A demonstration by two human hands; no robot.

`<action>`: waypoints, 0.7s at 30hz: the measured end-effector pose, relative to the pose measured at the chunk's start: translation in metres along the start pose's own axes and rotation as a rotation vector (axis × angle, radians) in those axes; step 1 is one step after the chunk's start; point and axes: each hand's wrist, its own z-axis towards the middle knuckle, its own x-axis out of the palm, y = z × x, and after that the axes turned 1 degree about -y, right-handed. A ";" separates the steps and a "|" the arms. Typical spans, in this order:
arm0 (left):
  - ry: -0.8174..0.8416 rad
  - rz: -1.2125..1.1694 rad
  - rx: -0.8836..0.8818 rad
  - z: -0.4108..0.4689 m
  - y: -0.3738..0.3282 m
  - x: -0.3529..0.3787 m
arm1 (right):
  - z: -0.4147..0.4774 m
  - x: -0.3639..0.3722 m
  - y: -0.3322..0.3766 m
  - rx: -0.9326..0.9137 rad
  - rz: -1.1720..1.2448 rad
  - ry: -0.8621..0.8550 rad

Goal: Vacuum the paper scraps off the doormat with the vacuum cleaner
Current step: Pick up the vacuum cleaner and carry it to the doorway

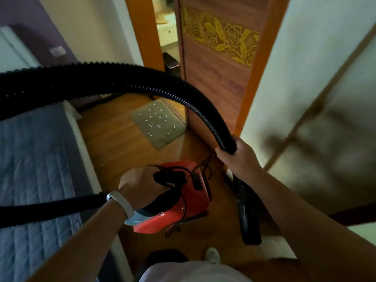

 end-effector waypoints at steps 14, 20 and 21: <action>-0.058 -0.111 -0.152 0.139 0.149 -0.049 | 0.201 0.138 0.089 -0.063 -0.019 0.188; -0.084 -0.169 -0.144 0.219 0.230 -0.102 | 0.287 0.207 0.154 -0.148 -0.048 0.152; -0.099 -0.199 -0.143 0.231 0.243 -0.110 | 0.298 0.219 0.165 -0.158 -0.054 0.150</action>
